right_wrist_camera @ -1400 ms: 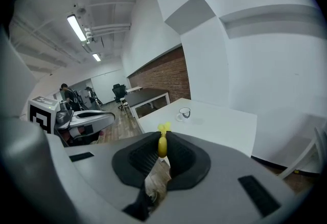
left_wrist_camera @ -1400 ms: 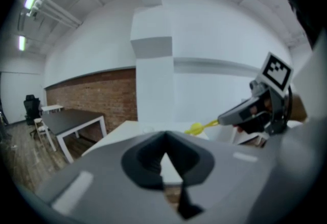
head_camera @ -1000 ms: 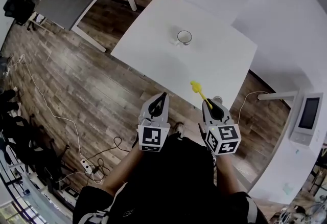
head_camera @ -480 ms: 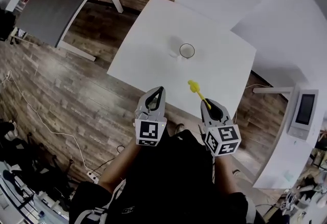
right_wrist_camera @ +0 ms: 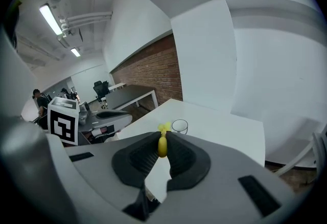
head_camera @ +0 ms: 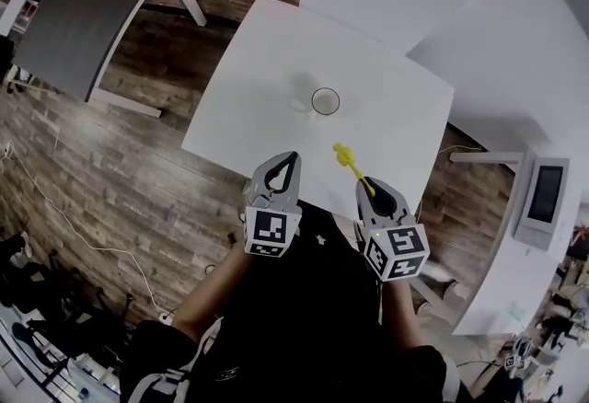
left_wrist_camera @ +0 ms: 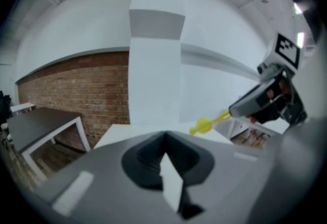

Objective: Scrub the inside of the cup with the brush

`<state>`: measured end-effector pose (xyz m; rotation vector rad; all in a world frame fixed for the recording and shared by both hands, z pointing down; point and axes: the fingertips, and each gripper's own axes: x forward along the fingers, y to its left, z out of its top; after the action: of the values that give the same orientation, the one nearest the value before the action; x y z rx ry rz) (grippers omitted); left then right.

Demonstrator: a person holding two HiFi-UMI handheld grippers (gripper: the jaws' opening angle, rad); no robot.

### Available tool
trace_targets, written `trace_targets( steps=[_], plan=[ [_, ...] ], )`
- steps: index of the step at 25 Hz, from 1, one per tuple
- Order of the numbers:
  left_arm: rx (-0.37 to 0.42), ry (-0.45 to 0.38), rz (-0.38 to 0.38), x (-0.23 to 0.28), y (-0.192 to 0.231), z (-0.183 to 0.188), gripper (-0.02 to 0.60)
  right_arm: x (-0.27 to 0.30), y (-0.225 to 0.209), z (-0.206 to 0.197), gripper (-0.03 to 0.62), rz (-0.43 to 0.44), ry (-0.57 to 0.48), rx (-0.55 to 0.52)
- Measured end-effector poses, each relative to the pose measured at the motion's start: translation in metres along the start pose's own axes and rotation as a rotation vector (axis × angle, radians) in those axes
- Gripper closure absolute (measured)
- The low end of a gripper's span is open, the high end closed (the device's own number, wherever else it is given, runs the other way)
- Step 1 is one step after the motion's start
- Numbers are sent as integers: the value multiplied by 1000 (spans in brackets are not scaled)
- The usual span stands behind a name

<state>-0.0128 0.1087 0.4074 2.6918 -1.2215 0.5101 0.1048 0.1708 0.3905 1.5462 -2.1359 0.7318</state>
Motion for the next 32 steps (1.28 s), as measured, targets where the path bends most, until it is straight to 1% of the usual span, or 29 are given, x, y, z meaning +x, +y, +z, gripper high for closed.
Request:
trace_targets(
  steps=[3,6,8,11,14,18,21,23,24,29,30,32],
  plan=[
    [-16,37,14,13,1,-3,578,11,-11,2,563,26,16,-7],
    [-46,101,24,22,0,-20,578,19,-18,0,563,68,24,7],
    [-58,123,27,37,2,-29,578,28,-27,4,563,86,19,-1],
    [-82,150,33,52,9,-37,578,40,-34,10,563,100,29,-8],
    [-80,210,13,59,15,-52,578,48,-31,12,563,101,45,7],
    [-95,243,-45,79,21,-70,578,64,-35,18,563,78,59,-3],
    [-75,292,-157,99,12,-88,574,77,-41,15,563,42,87,24],
    [-51,339,-225,111,8,-104,510,86,-43,11,563,24,114,47],
    [-40,354,-244,116,8,-109,496,92,-43,12,563,18,125,54],
    [10,364,-300,141,16,-120,474,116,-43,17,563,9,149,66],
    [15,371,-310,145,16,-124,460,119,-43,16,563,6,155,74],
    [13,385,-333,152,13,-129,451,125,-43,14,563,3,170,84]
  ],
)
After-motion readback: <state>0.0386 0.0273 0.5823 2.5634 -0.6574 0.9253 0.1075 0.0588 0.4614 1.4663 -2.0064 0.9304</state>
